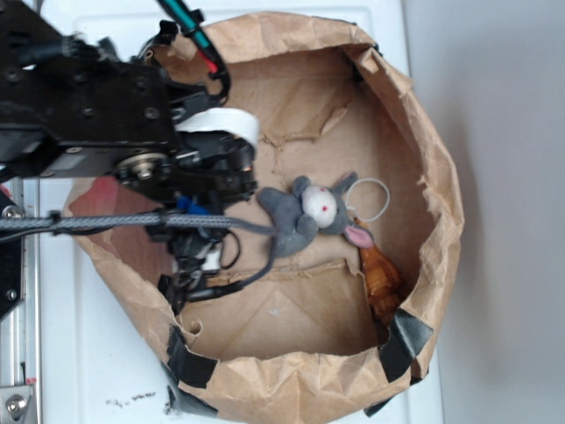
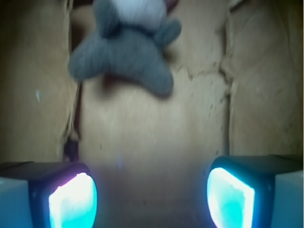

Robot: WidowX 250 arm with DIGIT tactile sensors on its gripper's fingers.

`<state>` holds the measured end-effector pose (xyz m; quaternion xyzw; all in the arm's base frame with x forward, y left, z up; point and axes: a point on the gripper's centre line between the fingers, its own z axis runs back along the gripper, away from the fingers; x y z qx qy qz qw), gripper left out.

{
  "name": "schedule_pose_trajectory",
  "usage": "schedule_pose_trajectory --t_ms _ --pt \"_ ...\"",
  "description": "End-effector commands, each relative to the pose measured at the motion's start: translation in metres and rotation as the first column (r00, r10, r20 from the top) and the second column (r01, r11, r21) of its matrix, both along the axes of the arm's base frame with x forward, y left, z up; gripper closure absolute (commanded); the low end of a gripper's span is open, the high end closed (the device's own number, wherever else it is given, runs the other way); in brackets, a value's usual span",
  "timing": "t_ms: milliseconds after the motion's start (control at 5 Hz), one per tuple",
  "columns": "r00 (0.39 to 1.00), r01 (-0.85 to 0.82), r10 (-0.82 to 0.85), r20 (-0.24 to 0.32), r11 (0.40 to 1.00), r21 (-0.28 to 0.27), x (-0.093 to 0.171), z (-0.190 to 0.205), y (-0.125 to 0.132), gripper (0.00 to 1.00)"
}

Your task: Grab the gray animal.

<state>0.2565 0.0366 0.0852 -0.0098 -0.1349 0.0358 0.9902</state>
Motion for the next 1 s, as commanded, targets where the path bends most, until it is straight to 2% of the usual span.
schedule_pose_trajectory --t_ms 0,400,600,800 --pt "0.997 -0.055 0.055 0.06 0.998 0.005 0.041 0.015 0.003 0.0" --pt "0.995 -0.087 0.087 0.054 0.996 0.004 0.065 0.006 0.004 0.0" --pt "0.993 -0.101 0.101 0.056 0.995 0.001 0.067 0.007 0.006 0.0" --pt "0.996 -0.064 0.066 0.057 0.997 -0.034 0.061 0.012 0.012 0.0"
